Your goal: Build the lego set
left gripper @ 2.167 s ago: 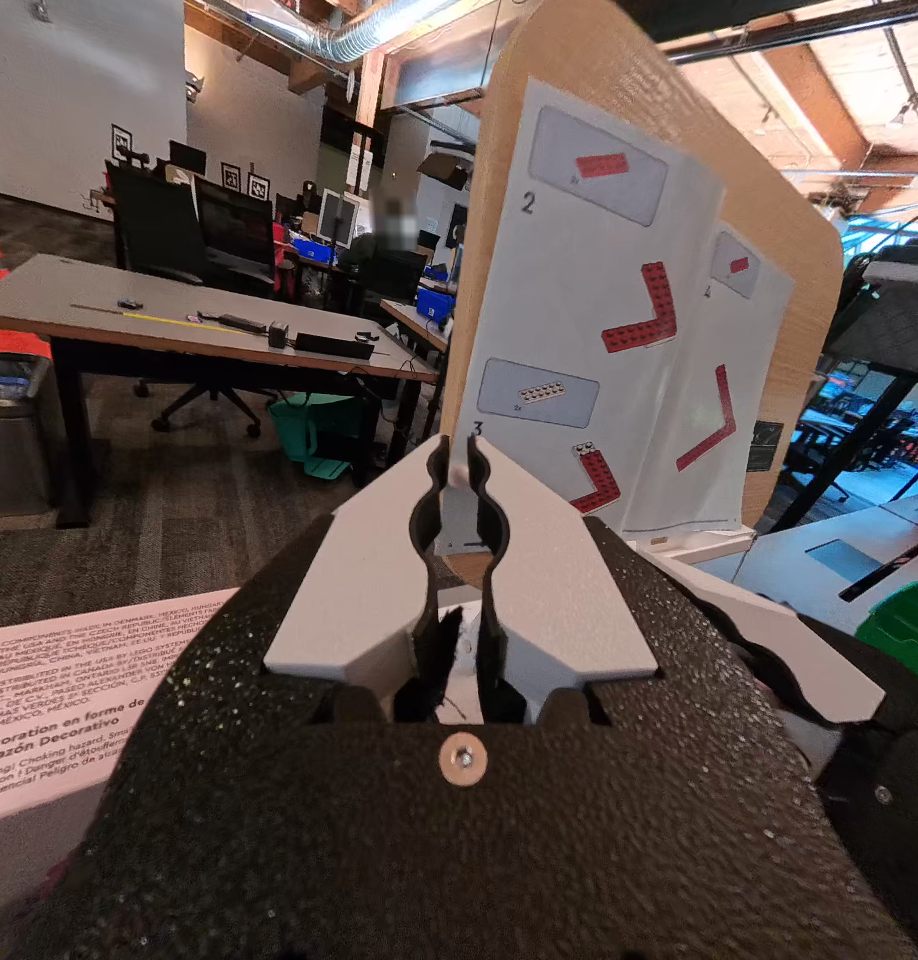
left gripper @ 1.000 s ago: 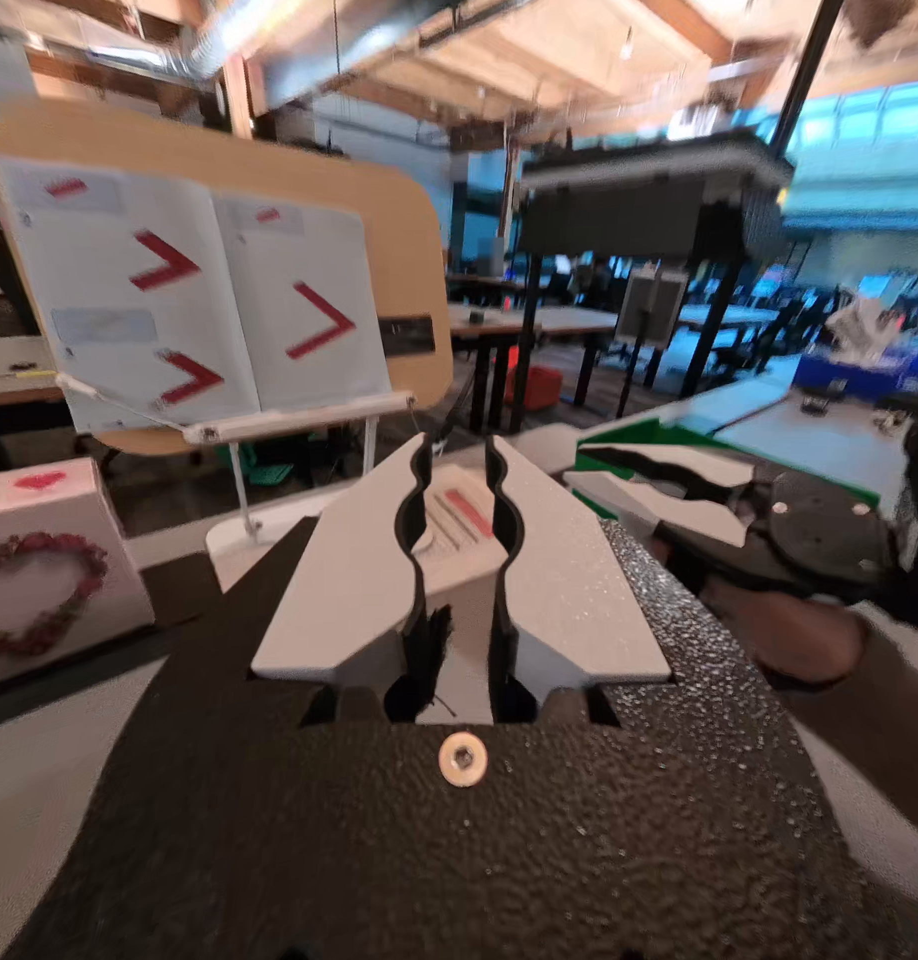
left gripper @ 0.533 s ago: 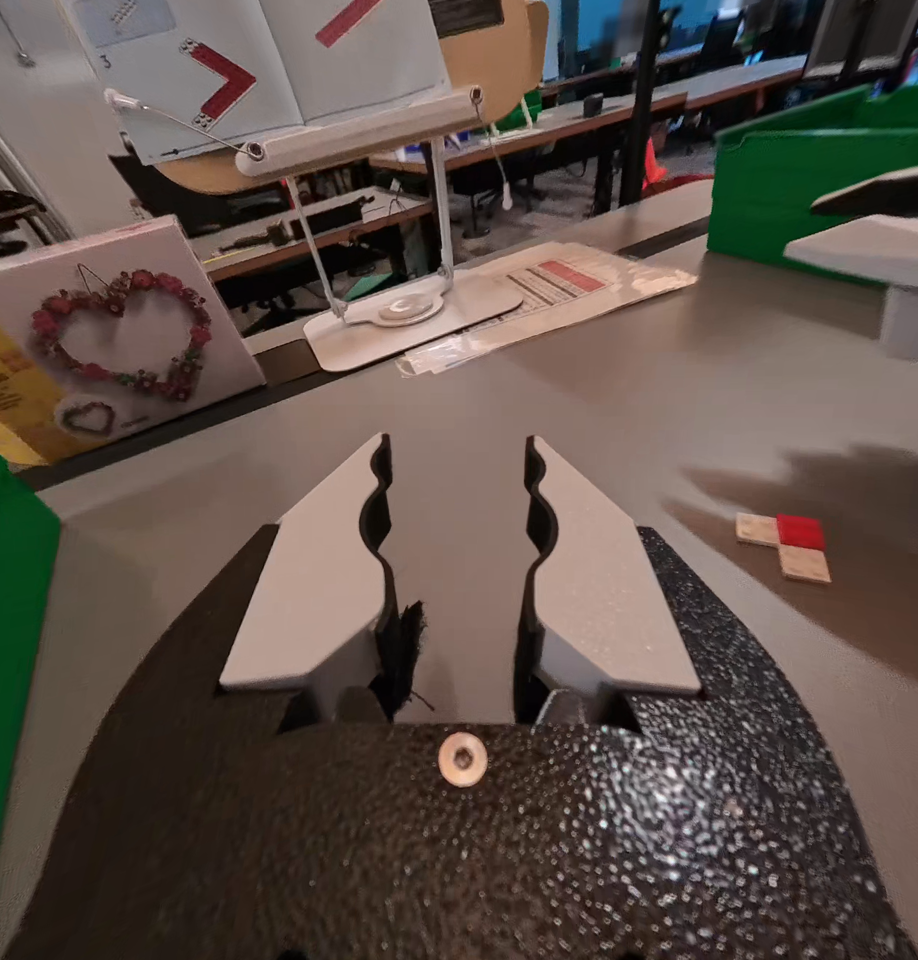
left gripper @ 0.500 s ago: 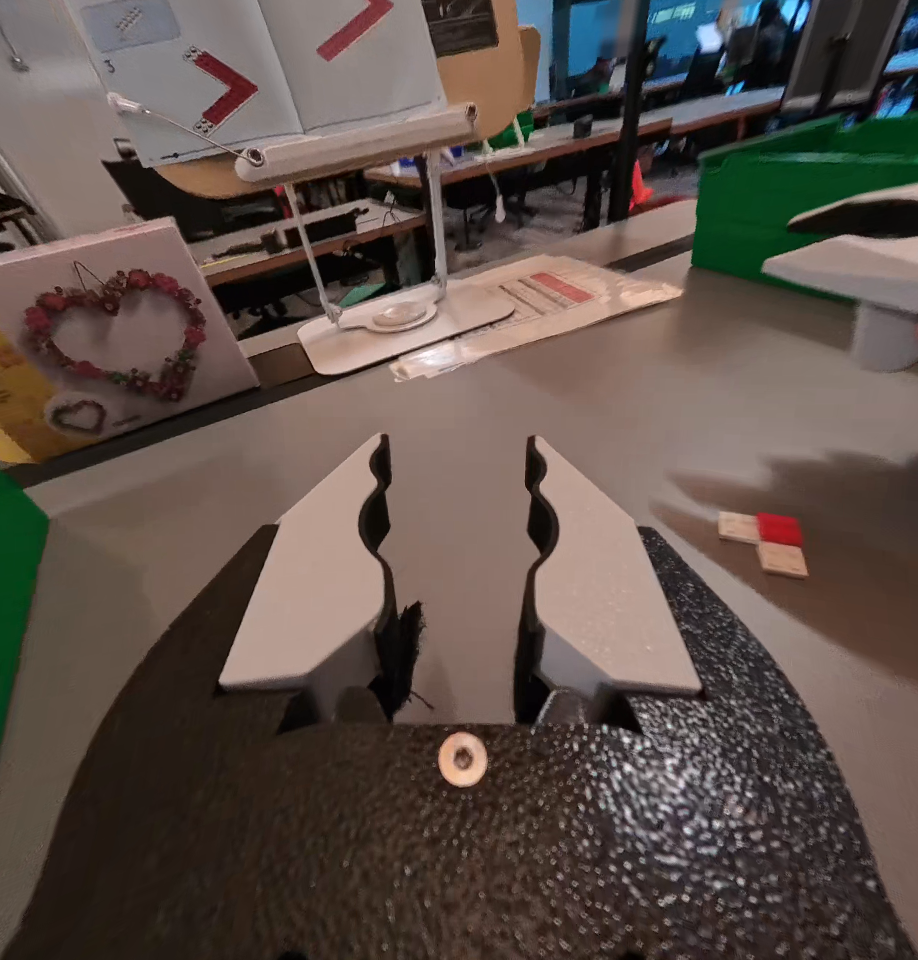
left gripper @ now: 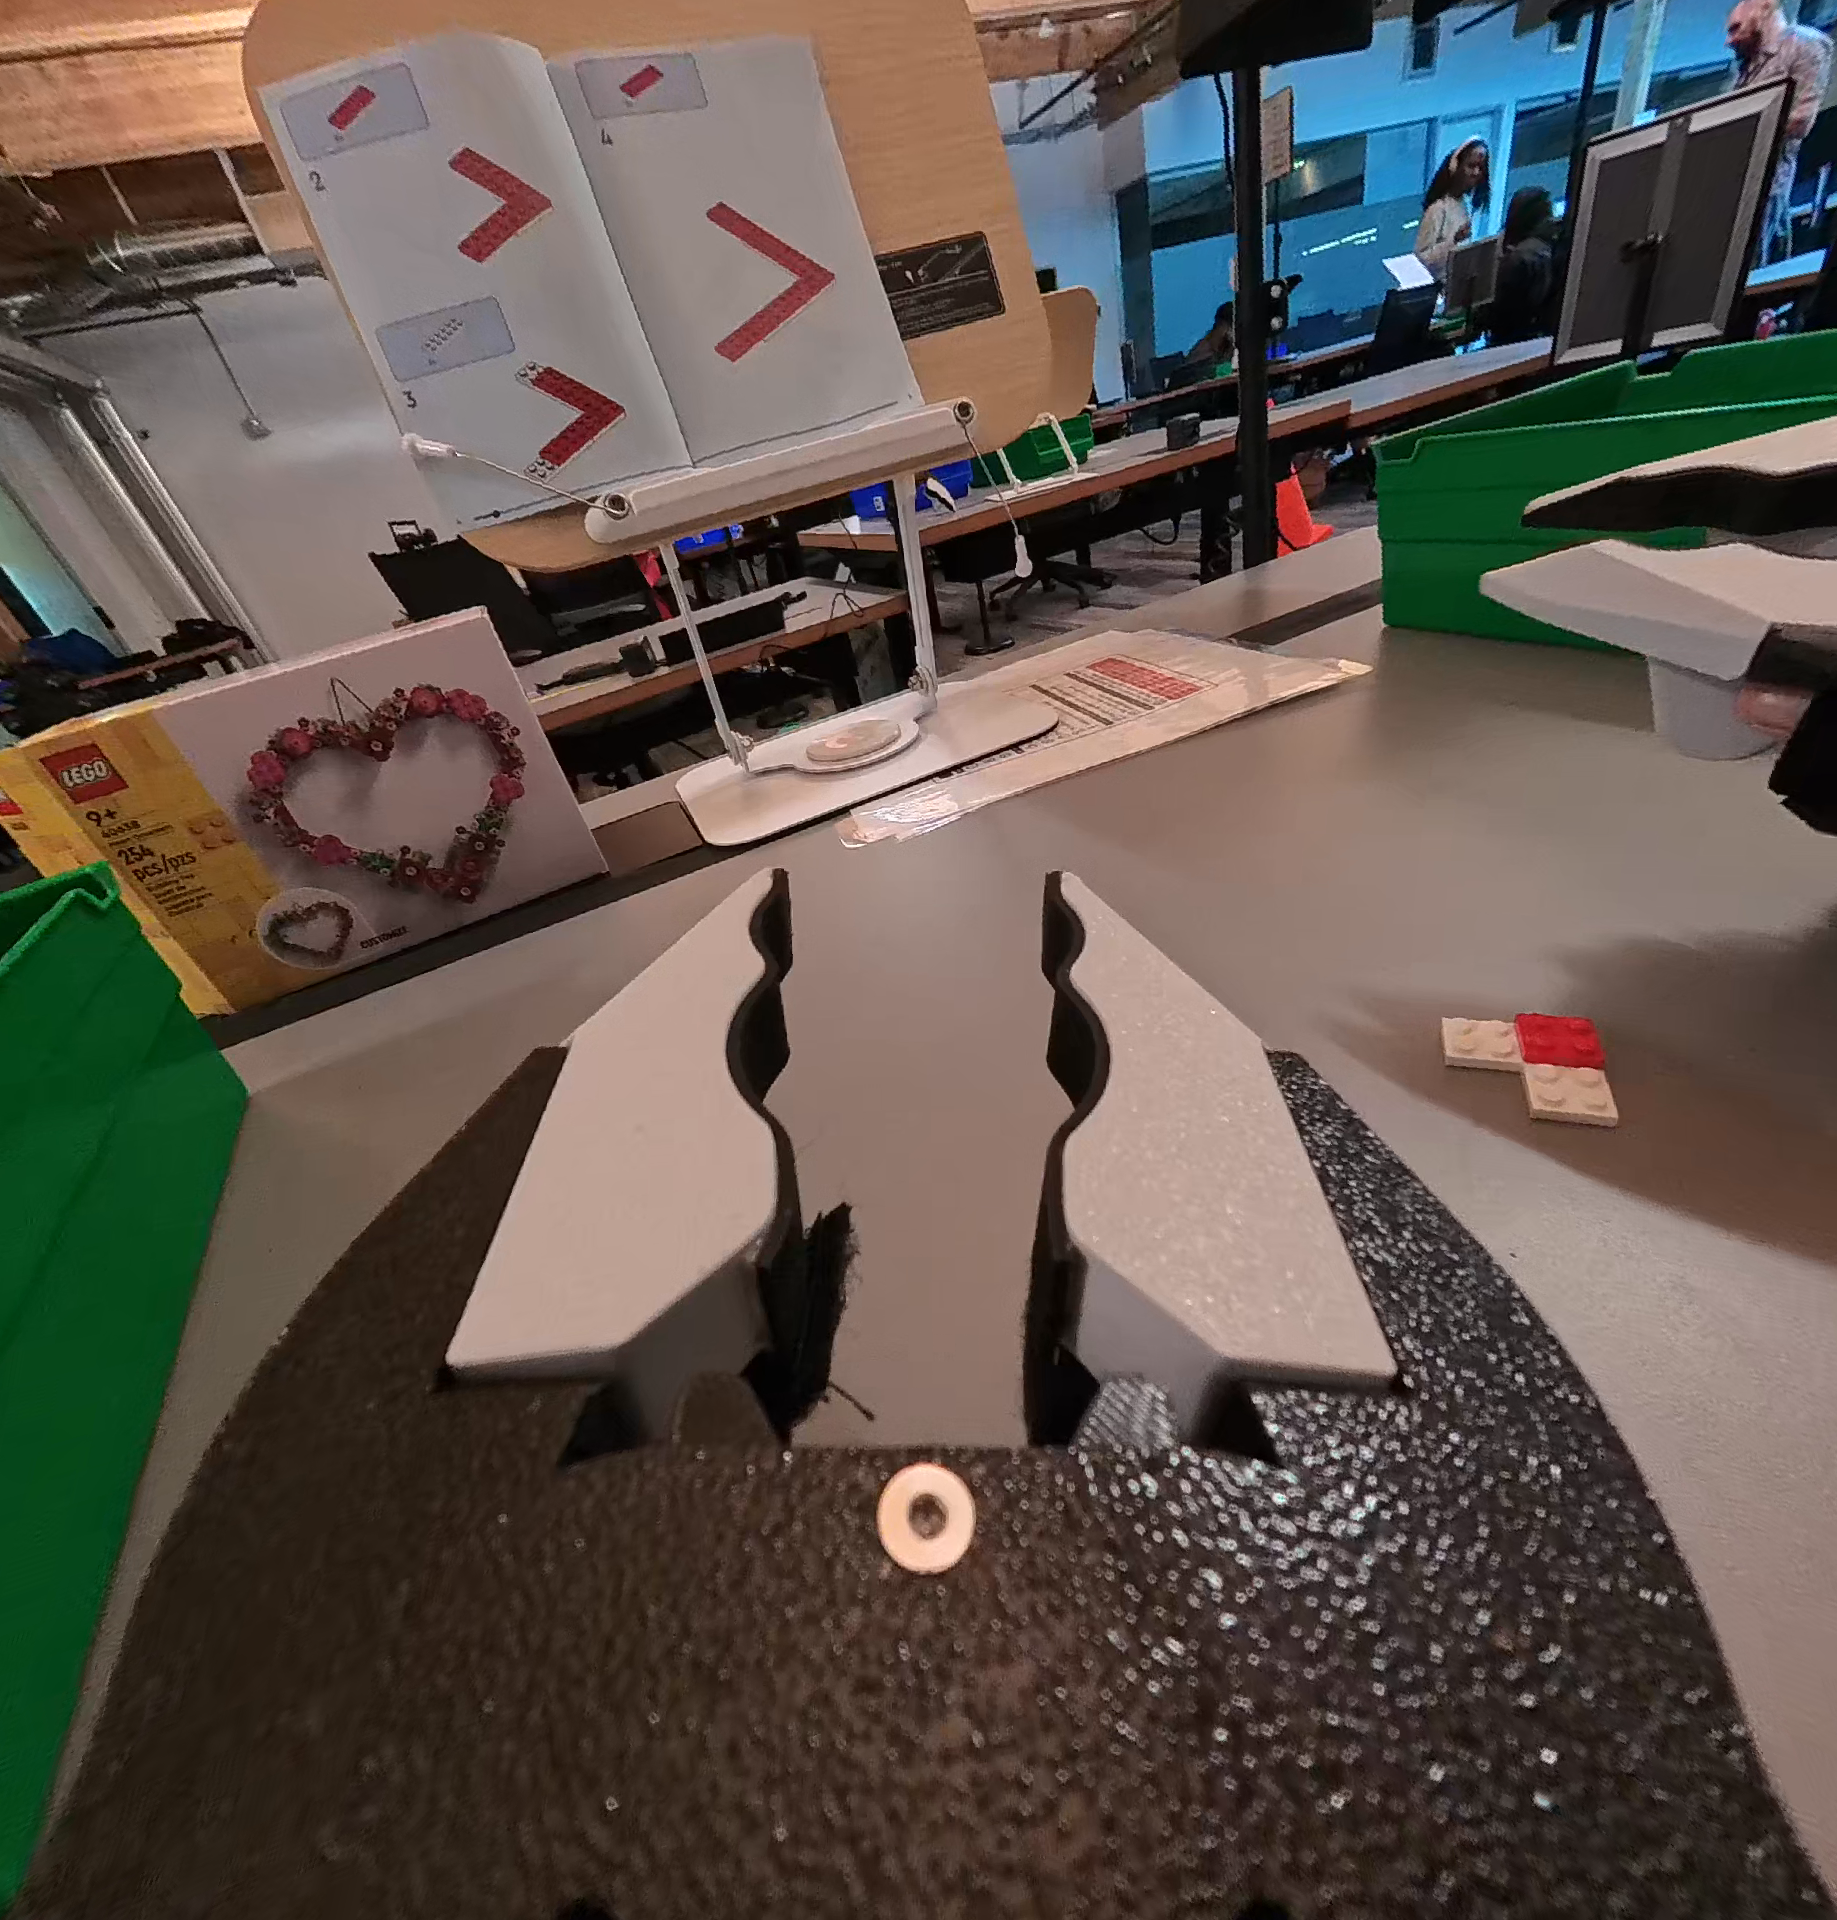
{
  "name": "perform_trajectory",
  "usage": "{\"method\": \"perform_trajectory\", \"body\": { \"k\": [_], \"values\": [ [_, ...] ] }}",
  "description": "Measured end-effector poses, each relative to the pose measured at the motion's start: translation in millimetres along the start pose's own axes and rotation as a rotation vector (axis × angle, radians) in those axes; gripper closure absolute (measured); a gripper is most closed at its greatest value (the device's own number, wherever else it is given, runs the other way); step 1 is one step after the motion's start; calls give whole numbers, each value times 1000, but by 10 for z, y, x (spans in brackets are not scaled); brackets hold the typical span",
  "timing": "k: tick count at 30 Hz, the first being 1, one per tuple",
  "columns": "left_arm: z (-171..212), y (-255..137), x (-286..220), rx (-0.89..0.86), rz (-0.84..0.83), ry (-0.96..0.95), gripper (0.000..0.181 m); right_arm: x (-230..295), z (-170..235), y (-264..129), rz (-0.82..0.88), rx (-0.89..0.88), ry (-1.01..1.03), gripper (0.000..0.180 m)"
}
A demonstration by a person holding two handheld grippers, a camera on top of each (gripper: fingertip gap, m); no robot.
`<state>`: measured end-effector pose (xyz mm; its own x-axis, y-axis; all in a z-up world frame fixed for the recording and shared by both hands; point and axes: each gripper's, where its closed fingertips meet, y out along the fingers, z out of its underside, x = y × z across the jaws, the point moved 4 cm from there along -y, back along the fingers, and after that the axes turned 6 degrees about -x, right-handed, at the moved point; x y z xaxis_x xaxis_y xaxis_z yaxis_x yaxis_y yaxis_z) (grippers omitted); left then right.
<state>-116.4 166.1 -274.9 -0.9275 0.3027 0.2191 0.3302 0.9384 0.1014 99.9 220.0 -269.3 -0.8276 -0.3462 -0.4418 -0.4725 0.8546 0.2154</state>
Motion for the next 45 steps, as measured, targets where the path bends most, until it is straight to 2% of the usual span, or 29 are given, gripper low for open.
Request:
{"method": "perform_trajectory", "body": {
  "k": [21,45],
  "values": [
    [53,-20,226,23,-75,-37,135,29,-26,-4,-20,-24,-2,161],
    [54,25,48,28,-19,28,137,46,-29,-3,-36,-28,6,162]
  ]
}}
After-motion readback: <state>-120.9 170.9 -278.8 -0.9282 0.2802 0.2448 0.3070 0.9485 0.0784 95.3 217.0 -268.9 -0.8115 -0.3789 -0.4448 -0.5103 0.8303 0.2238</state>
